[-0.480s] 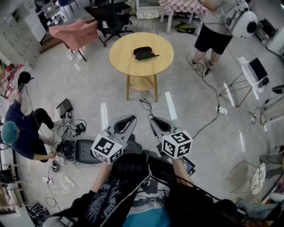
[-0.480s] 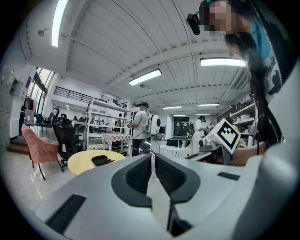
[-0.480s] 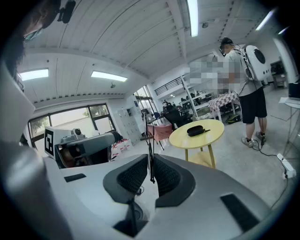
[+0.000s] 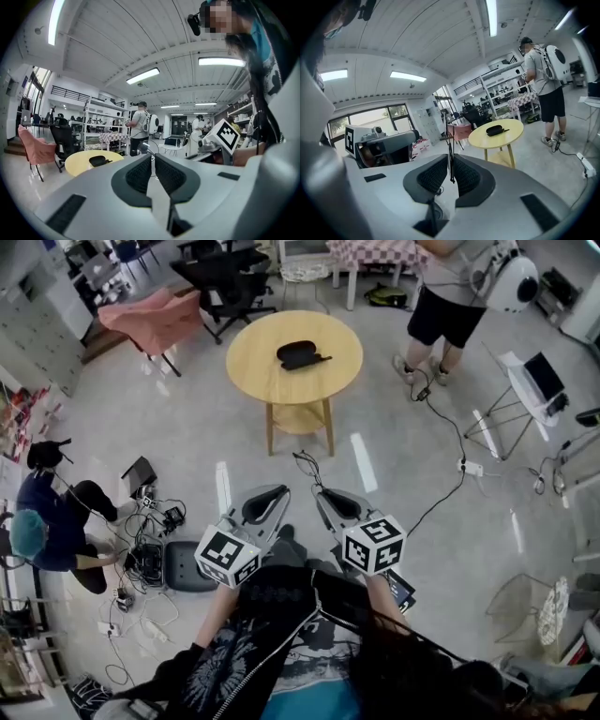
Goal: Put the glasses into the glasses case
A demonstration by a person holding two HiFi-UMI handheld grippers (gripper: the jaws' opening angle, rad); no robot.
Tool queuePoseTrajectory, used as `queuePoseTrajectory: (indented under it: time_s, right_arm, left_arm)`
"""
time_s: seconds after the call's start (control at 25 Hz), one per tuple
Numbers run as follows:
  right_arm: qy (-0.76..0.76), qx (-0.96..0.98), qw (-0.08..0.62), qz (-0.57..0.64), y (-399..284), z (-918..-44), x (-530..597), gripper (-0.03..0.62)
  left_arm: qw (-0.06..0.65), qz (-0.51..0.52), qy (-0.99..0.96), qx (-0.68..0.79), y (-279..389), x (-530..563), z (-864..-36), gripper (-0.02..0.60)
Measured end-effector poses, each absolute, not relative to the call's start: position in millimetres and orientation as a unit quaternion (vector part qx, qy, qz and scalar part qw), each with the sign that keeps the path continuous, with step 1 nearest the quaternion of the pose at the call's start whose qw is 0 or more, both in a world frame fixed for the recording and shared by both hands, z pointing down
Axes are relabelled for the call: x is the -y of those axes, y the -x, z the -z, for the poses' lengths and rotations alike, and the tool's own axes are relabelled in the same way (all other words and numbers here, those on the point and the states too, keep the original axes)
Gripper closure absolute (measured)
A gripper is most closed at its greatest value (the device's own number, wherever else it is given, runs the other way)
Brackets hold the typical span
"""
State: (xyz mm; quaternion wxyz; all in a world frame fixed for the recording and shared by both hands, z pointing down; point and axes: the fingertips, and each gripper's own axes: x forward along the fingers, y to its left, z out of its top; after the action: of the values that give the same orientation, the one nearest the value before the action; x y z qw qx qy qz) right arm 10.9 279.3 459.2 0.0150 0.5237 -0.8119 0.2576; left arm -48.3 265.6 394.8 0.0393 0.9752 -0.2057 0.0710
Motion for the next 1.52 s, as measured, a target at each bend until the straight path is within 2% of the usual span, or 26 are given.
queuePoseTrajectory:
  time_s: [0.6,1.52]
  right_arm:
    - [-0.517,0.807,0.030,-0.283,-4,-477,-223,0.534]
    - [-0.566,0.747,0.061,-0.343,21,-500,47,0.534]
  left_arm:
    - [0.061,-0.065,-0.974,0.207,57,-207,-410,0.554]
    - [0.099,-0.054,-0.983,0.147,95,89,-423,0.552]
